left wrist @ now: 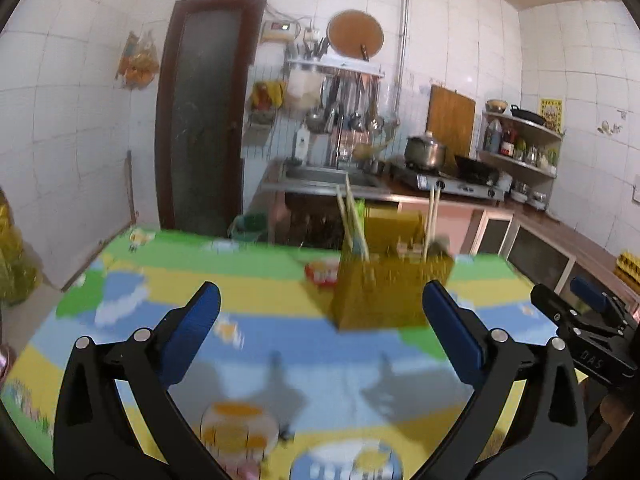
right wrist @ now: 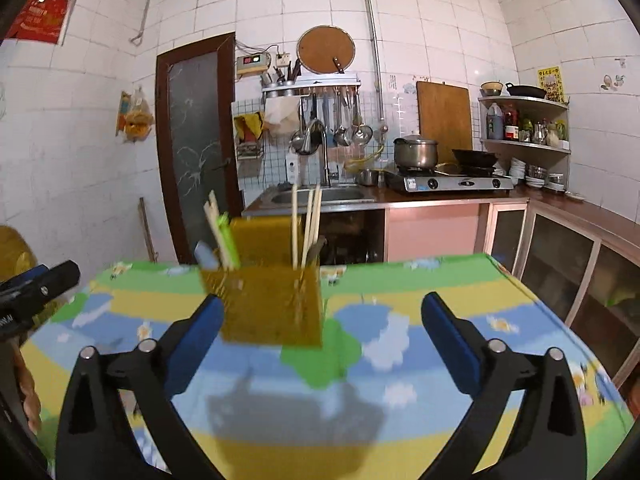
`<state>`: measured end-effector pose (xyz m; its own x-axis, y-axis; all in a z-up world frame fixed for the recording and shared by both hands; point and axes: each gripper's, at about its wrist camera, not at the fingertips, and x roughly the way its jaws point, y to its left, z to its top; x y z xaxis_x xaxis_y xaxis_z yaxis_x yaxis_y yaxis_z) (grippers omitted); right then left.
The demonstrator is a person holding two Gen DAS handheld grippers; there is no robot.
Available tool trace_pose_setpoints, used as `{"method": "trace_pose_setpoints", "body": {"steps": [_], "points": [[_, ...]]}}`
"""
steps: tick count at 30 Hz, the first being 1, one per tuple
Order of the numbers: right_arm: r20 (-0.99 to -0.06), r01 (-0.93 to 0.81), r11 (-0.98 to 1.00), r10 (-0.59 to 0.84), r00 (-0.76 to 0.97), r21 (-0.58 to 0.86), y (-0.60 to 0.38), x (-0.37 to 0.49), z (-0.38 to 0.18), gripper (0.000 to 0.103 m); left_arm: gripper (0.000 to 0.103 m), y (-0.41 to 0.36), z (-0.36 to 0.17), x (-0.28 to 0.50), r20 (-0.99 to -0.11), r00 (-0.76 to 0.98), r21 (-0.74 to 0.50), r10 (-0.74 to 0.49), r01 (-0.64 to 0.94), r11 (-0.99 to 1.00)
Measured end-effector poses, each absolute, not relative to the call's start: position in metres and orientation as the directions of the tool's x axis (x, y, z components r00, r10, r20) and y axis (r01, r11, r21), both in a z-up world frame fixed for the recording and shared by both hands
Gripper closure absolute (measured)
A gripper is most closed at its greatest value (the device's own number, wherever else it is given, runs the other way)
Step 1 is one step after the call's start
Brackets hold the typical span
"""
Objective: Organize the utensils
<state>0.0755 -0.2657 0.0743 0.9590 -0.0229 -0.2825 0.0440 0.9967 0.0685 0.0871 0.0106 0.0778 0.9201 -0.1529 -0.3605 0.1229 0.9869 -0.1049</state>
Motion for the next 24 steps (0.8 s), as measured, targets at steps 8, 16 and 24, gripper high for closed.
{"method": "trace_pose_setpoints", "body": {"steps": [8, 16, 24], "points": [[-0.337, 0.047, 0.995, -0.014, 0.941, 0.089, -0.245, 0.026, 0.027, 0.005, 0.005, 0.02, 0.017, 0.028, -0.365, 0.927, -0.073, -0.081, 0.058, 0.996], [-0.279, 0.04, 0.999, -0.033, 0.96, 0.019, -0.231, 0.011, 0.01, 0.005, 0.005, 0.015, -0.002, 0.022, -0.324, 0.946, -0.021, -0.025, 0.02, 1.0], [-0.277, 0.037, 0.999, -0.031, 0.96, 0.017, -0.23, 0.011, 0.006, 0.005, 0.005, 0.014, 0.0, 0.02, -0.308, 0.951, -0.021, -0.016, 0.01, 1.0]]}}
